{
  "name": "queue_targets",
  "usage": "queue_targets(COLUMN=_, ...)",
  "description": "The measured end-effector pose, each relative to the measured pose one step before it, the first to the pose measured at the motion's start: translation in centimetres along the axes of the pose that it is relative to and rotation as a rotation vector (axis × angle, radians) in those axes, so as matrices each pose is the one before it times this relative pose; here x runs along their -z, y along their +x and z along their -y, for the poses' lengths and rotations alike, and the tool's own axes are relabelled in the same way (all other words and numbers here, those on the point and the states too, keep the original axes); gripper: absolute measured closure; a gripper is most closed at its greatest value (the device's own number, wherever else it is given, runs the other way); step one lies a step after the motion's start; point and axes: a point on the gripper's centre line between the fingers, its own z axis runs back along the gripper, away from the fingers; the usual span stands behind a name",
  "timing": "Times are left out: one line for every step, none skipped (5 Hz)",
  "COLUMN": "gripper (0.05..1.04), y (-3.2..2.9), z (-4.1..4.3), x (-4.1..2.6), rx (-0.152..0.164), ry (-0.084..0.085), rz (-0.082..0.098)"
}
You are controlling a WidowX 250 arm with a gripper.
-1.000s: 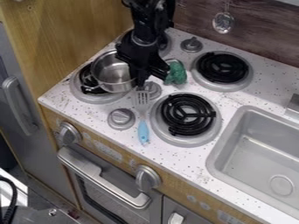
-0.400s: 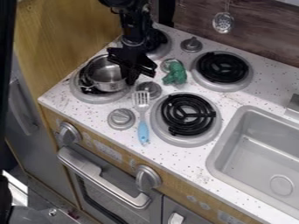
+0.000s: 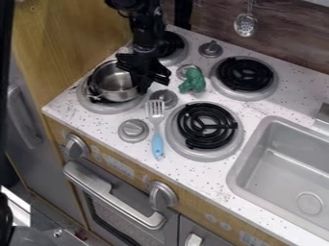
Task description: Place the silver pot on the bottom left burner
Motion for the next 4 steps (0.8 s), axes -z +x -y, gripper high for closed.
queue_targets(gripper=0.852, y=-1.303, z=0.145, x=-0.308, rx=-0.0197, ry=-0.0454, rz=0.0125)
queue_targets(gripper=0.559, y=0.447, z=1.019, x=-2.27, rx=0.0423, ry=-0.0359, rz=0.0506)
queue_targets(gripper=0.246, y=-0.597, z=1.169, x=-1.867, rx=0.03, ry=-0.0324, rz=0.0218)
queue_targets(gripper=0.081, y=-1.504, z=1.876, x=-1.26, rx=0.0358, ry=-0.0213, rz=-0.0138)
